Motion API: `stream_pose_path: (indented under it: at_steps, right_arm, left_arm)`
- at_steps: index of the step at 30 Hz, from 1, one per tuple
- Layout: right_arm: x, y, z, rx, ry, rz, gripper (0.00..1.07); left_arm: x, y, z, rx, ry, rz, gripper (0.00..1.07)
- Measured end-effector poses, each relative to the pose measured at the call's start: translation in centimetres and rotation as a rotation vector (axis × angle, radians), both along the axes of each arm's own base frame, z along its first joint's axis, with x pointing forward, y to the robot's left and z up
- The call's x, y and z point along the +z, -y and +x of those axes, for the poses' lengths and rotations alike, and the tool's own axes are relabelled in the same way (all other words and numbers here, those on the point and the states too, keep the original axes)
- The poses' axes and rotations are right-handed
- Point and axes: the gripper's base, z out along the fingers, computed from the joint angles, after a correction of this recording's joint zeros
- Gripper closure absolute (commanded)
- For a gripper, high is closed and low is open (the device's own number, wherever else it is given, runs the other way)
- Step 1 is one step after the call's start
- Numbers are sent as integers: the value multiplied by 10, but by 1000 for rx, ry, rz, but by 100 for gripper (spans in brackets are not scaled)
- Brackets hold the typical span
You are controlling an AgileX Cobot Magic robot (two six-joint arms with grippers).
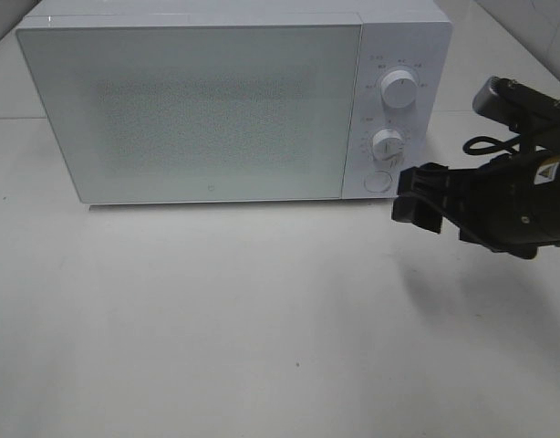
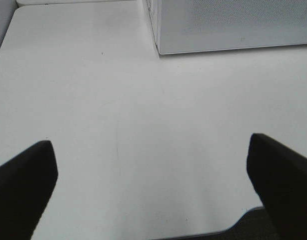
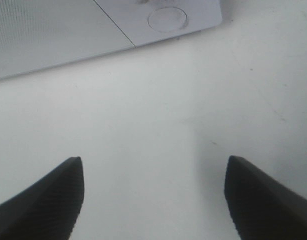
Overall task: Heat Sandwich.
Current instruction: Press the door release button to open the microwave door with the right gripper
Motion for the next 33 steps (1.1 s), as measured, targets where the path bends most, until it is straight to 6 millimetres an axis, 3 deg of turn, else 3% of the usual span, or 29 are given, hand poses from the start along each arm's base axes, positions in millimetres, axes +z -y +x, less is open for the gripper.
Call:
stream_pose_path:
  at_steps: [8,22,32,33]
  right_arm:
    - [18,16,-22,133,-36,-188,32]
    - [76,40,-72,280,-172,-381,32]
    - [105,61,-128,267,-119,-378,32]
    - [112,66,-143,256,-60,-365,32]
  left_arm:
    - [0,0,0,0,0,0,9]
    - [0,0,0,0,0,0,9]
    - [0,0,0,0,0,0,9]
    - [0,0,0,0,0,0,9]
